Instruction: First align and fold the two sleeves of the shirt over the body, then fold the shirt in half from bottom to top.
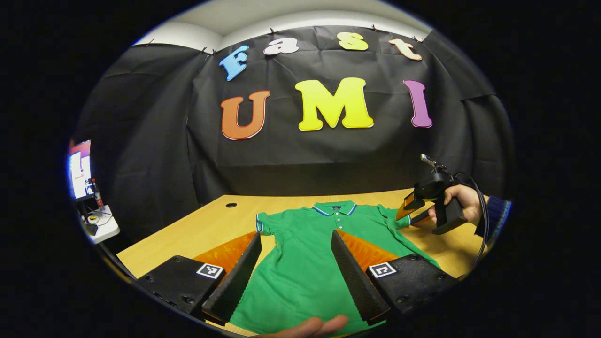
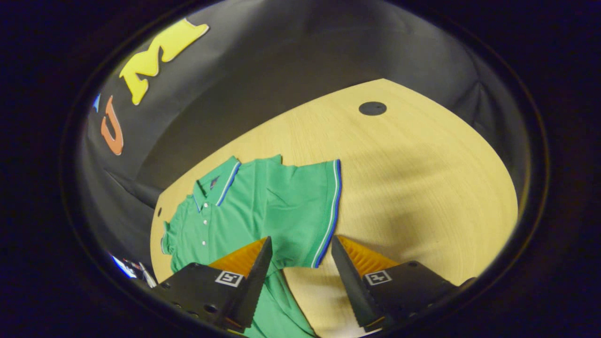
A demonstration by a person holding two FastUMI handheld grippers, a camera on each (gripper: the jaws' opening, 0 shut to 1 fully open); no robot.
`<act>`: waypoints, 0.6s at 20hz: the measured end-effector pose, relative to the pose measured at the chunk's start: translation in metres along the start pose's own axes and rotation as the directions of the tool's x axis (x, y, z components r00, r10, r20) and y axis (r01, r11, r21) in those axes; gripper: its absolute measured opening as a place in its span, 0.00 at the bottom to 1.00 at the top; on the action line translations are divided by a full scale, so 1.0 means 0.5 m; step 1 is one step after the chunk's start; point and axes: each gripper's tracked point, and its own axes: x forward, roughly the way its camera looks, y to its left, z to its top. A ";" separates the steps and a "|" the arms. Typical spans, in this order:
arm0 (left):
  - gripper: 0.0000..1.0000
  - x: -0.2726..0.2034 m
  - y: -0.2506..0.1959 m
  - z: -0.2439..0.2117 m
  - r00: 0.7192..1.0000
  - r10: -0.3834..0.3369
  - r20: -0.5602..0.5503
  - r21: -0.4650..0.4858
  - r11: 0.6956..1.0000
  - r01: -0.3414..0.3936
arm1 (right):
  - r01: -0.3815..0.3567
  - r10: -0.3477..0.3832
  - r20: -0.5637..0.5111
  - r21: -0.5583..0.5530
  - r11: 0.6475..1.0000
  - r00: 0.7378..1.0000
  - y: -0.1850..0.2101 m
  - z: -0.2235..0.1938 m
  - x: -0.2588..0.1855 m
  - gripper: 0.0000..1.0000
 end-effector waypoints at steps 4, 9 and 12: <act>0.97 0.007 0.019 -0.005 1.000 0.023 -0.018 -0.022 0.999 -0.023 | 0.111 -0.113 -0.032 -0.059 0.992 0.993 -0.018 0.019 0.012 0.43; 0.96 0.004 0.022 -0.003 1.000 0.026 -0.015 -0.029 0.999 -0.026 | 0.097 -0.100 -0.036 -0.069 0.993 0.994 -0.012 0.017 0.015 0.13; 0.96 0.002 0.022 0.002 1.000 0.025 -0.016 -0.033 0.999 -0.025 | 0.080 -0.083 -0.048 -0.062 0.995 0.995 -0.013 0.012 0.001 0.01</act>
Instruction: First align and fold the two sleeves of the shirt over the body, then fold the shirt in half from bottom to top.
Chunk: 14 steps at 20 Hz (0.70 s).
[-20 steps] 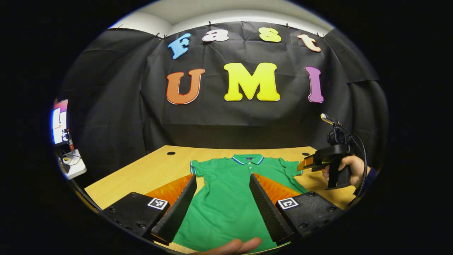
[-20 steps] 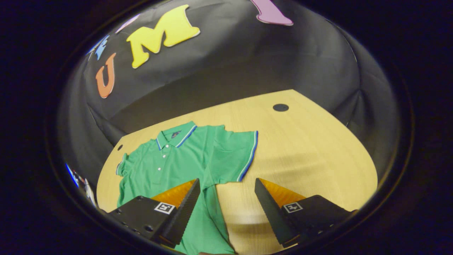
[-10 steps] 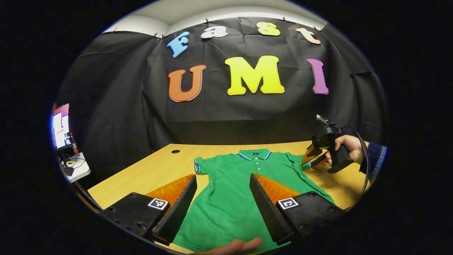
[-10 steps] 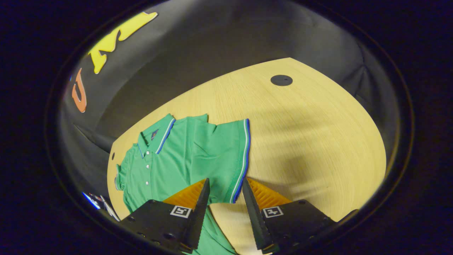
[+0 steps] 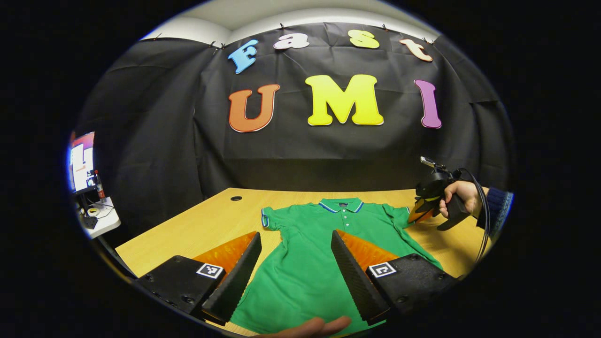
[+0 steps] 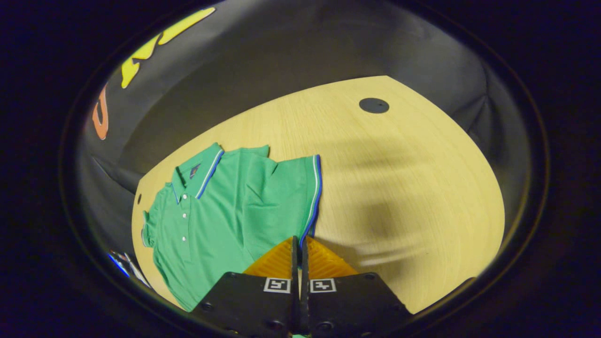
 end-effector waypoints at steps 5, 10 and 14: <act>0.96 -0.003 0.016 0.007 1.000 0.005 0.007 -0.023 1.000 -0.004 | -0.006 0.011 0.078 -0.071 0.997 0.997 0.042 0.027 -0.065 0.01; 0.96 -0.008 0.027 0.018 1.000 0.005 0.010 -0.056 0.998 -0.004 | -0.005 0.036 0.149 -0.203 0.979 0.988 0.142 0.041 -0.120 0.00; 0.96 -0.010 0.031 0.017 1.000 -0.001 0.009 -0.069 0.998 0.001 | -0.039 0.086 0.153 -0.290 0.956 0.985 0.251 0.021 -0.113 0.00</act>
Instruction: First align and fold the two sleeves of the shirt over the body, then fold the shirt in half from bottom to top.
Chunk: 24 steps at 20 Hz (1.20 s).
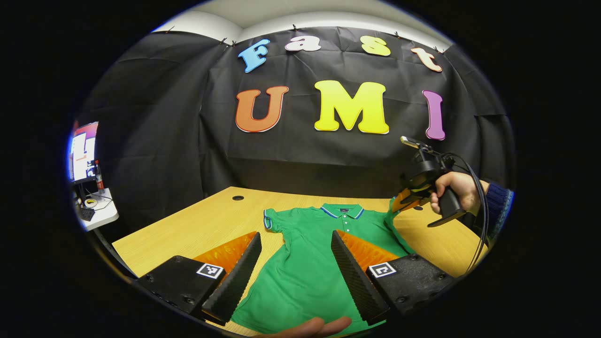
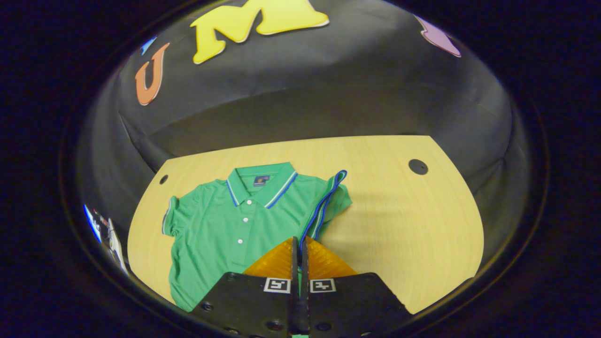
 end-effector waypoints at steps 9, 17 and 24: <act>0.96 0.015 0.015 -0.016 0.999 0.011 -0.035 -0.020 1.000 -0.012 | -0.044 0.024 -0.084 -0.257 0.965 0.996 0.124 -0.095 0.057 0.13; 0.96 0.049 0.055 -0.040 0.995 0.053 -0.080 -0.015 0.998 -0.054 | -0.060 0.084 0.145 -0.167 0.984 0.986 0.106 -0.034 -0.057 0.95; 0.96 0.095 0.049 0.012 0.990 -0.035 -0.137 -0.057 0.998 0.027 | 0.018 0.050 0.431 -0.153 0.988 0.901 0.053 -0.043 -0.257 0.96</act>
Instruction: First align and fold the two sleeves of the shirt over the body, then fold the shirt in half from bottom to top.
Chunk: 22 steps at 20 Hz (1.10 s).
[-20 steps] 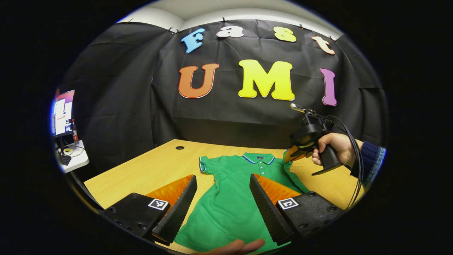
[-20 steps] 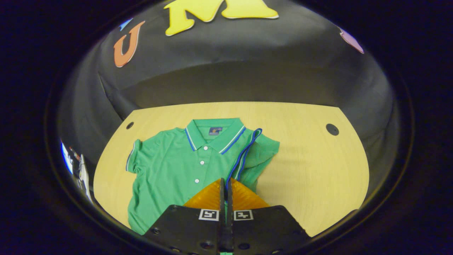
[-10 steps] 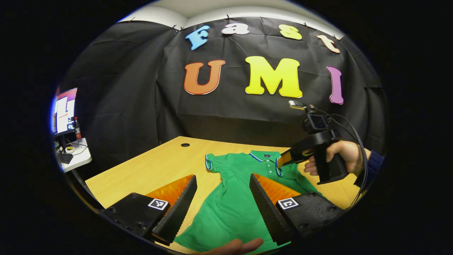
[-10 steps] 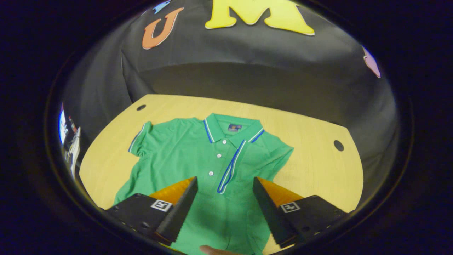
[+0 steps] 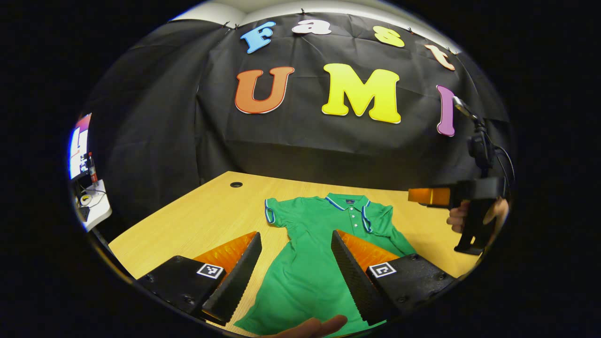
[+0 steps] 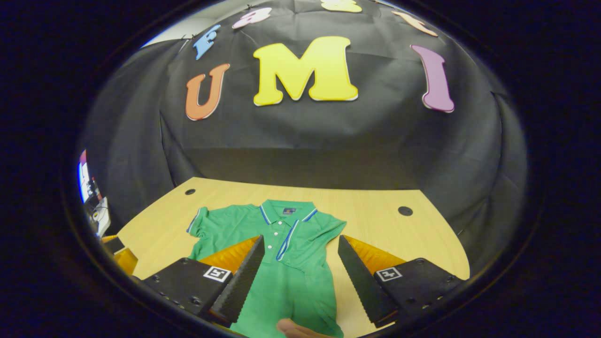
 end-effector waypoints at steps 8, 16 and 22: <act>0.96 0.192 0.053 0.031 0.971 0.065 -0.231 0.074 0.996 -0.049 | -0.017 0.017 0.188 -0.001 1.000 0.982 0.004 -0.054 -0.194 0.96; 0.84 0.402 0.126 -0.096 0.847 0.095 -0.524 0.024 0.995 -0.097 | -0.032 0.027 0.219 0.019 0.999 0.975 -0.033 -0.120 -0.251 0.96; 0.61 0.465 0.146 -0.146 0.801 0.090 -0.592 -0.021 0.992 -0.126 | -0.022 0.002 0.212 0.091 0.996 0.977 -0.082 -0.130 -0.228 0.95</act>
